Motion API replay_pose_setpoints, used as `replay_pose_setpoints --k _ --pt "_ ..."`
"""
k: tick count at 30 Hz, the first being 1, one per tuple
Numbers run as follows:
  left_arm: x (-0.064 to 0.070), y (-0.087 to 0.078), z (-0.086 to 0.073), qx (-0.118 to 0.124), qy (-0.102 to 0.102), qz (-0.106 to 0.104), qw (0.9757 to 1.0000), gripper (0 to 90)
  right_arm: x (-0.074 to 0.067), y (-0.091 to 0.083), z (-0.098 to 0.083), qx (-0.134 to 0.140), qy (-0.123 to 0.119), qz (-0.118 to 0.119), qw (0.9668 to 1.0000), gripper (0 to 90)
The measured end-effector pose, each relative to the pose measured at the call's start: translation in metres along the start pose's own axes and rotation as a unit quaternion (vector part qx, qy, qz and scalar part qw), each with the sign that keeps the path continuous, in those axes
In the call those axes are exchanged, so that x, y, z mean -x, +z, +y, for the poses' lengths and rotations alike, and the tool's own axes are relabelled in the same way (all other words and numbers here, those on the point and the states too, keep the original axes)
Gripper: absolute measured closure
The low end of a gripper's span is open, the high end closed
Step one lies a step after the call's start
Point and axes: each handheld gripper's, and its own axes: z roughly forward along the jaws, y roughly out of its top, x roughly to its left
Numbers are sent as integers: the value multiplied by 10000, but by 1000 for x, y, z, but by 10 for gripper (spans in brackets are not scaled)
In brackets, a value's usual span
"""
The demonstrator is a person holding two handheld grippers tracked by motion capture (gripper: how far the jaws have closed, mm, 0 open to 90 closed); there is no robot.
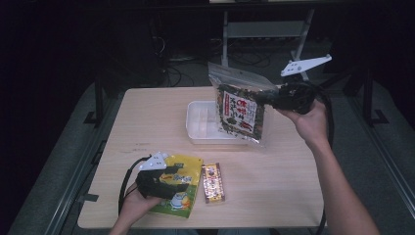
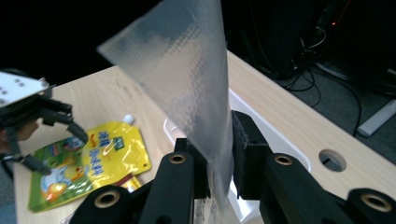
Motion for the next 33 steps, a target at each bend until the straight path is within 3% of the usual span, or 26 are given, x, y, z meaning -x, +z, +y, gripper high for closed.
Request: replay_pose_setpoints --k 16,23,33 --pt "-4 0 -3 34 -60 60 10000 246 17 37 27 65 -70 -422 9991 785" --pt "-6 -2 -4 52 -103 48 9999 246 25 52 26 -36 -55 -585 9983 785" --pt "-8 -4 -5 82 -148 39 9998 246 40 77 19 -10 38 -516 9987 785"
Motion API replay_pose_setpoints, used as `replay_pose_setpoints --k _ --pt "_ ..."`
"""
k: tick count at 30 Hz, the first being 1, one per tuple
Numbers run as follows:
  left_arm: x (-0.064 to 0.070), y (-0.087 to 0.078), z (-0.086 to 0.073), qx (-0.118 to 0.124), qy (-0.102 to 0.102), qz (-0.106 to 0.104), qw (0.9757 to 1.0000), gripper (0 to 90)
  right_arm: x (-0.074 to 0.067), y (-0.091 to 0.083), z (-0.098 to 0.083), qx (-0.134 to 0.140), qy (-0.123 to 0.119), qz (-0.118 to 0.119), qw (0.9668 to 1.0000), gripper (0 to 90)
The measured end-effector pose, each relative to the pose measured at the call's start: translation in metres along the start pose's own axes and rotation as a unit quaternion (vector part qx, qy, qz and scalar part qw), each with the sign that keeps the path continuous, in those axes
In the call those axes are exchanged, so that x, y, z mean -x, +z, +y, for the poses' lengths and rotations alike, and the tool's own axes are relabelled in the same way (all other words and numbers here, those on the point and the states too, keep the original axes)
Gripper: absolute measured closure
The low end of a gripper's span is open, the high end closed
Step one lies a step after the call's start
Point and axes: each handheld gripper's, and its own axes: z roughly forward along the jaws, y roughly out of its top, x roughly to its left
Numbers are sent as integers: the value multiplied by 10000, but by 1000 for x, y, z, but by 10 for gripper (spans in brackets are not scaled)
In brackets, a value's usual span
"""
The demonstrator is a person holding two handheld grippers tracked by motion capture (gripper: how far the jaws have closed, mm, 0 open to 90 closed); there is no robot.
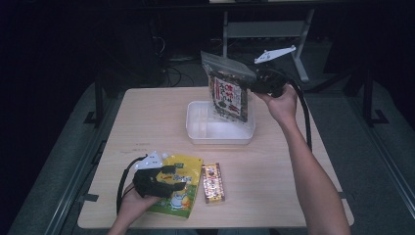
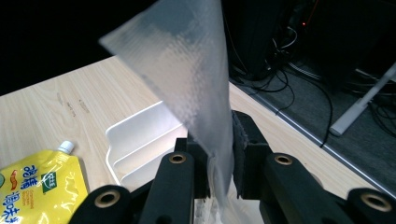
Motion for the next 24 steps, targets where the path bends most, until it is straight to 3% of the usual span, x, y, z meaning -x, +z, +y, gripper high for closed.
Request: replay_pose_setpoints --k 8,24 --pt "-2 -2 -2 43 -78 -15 10000 246 7 11 -9 -42 49 -34 10000 784" --pt "-4 -2 -3 56 -120 -70 9999 246 19 29 -34 37 219 281 9994 783"
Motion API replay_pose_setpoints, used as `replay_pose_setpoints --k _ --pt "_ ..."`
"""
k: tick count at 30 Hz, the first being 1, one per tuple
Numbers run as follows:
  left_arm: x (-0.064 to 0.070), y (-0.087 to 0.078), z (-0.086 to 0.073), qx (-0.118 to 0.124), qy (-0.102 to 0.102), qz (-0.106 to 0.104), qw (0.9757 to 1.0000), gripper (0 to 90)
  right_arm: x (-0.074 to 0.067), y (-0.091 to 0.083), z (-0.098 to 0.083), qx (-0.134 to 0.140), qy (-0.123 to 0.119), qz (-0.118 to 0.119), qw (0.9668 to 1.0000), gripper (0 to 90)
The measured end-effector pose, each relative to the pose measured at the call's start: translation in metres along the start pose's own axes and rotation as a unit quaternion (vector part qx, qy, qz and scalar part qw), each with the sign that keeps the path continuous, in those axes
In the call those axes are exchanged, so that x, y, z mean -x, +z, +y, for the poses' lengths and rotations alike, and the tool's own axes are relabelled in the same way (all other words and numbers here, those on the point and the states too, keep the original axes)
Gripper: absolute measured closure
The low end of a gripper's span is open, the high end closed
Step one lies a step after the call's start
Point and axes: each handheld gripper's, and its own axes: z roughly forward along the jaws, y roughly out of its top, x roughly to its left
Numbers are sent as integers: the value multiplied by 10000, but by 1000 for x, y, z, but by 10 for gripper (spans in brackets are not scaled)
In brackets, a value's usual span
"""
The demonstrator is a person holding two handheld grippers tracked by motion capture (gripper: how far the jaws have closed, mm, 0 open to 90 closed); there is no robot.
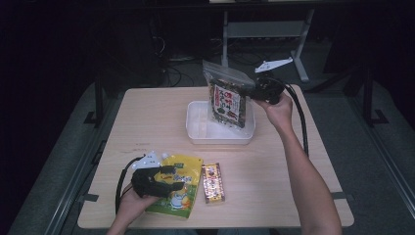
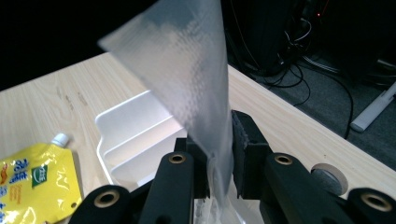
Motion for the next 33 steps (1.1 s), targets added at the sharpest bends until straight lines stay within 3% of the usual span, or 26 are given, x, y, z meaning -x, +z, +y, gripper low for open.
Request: replay_pose_setpoints --k 17,29,33 --pt "0 1 0 3 -6 -16 10000 246 9 -2 -4 -93 -96 213 9997 768" --pt "1 -1 0 9 21 15 10000 245 14 -6 -7 -88 375 185 9991 498" --pt "1 -1 -1 -13 18 29 10000 245 13 -11 -10 -38 416 159 9990 475"
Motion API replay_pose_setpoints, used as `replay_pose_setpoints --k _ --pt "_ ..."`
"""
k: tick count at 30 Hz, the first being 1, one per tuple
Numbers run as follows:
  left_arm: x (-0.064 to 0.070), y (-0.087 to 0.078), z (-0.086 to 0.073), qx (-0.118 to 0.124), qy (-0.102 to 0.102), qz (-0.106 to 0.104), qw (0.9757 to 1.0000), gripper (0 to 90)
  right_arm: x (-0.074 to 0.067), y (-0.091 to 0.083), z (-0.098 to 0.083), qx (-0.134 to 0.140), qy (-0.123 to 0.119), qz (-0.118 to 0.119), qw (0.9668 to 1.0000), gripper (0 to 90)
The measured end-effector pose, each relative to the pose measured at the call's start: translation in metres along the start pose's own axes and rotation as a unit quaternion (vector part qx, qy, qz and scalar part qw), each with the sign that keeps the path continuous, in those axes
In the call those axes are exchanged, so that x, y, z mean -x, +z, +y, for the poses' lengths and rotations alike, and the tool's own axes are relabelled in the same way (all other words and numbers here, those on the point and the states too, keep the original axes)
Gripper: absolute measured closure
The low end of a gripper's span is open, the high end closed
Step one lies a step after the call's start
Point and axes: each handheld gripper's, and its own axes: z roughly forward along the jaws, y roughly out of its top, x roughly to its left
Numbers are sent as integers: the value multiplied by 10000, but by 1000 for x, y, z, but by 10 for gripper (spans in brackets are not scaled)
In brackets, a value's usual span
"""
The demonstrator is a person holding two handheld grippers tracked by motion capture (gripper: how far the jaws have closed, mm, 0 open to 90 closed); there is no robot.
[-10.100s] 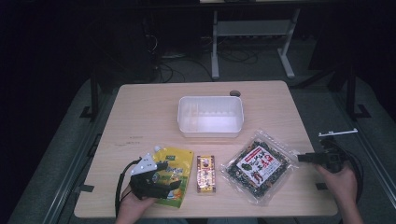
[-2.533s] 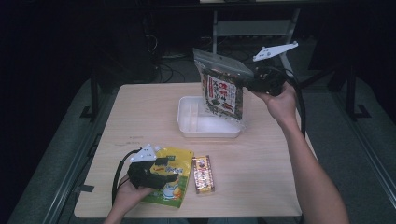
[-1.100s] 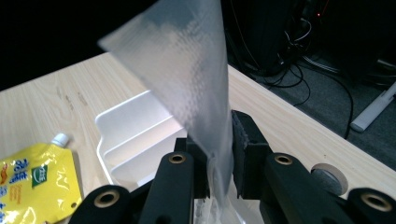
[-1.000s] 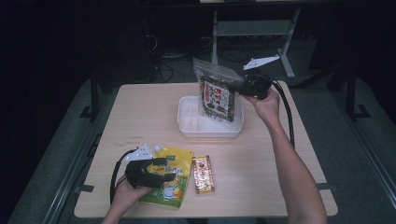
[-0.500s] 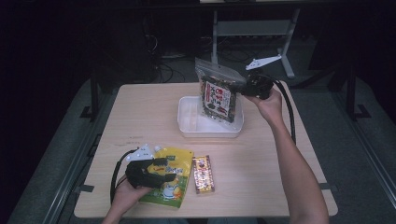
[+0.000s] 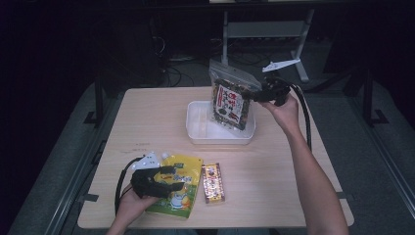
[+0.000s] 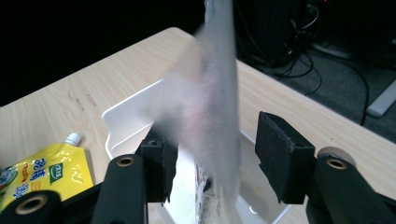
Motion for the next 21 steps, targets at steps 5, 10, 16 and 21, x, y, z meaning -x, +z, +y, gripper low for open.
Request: replay_pose_setpoints --k 5,10,16,21 --pt "0 0 0 5 10 6 10000 245 2 -7 -8 -6 84 -8 10000 452" --pt "1 1 0 -3 17 6 10000 245 3 -13 -15 -10 179 -6 9998 443" --pt "1 1 0 -22 27 17 10000 246 3 -18 -24 -60 222 -20 9997 437" --pt "0 0 0 -34 26 16 10000 246 1 -24 -30 -113 312 23 9994 428"
